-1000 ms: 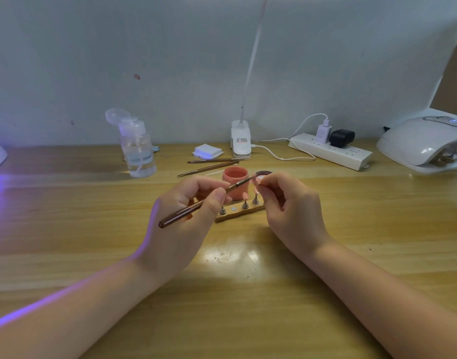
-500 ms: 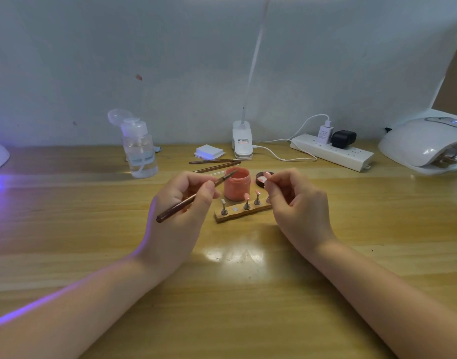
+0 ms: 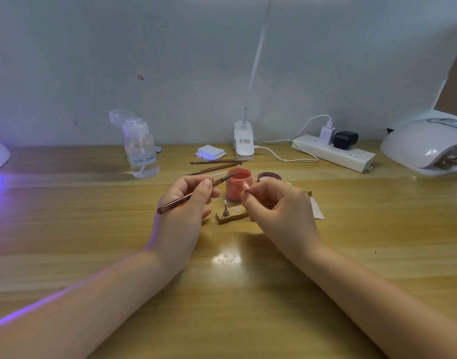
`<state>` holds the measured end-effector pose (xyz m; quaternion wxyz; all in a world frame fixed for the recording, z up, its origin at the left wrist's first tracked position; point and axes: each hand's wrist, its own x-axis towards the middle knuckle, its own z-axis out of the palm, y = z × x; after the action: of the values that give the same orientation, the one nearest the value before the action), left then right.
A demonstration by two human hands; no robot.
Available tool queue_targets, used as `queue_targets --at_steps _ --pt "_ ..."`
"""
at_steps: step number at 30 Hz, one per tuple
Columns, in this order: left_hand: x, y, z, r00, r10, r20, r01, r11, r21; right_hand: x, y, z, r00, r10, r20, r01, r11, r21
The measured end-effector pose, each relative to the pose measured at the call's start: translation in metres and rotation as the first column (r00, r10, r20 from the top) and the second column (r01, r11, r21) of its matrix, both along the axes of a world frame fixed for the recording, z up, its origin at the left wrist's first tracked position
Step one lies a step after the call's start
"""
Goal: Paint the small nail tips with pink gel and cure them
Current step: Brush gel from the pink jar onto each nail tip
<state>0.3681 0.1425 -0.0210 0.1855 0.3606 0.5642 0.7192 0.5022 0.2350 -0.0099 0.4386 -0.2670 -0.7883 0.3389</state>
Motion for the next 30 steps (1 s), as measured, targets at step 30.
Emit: queue_targets --at_steps 30 --pt "0.013 0.002 0.007 0.959 -0.133 0.249 0.127 0.991 0.039 -0.013 0.000 -0.014 0.836 -0.300 0.460 0.063 0.884 0.463"
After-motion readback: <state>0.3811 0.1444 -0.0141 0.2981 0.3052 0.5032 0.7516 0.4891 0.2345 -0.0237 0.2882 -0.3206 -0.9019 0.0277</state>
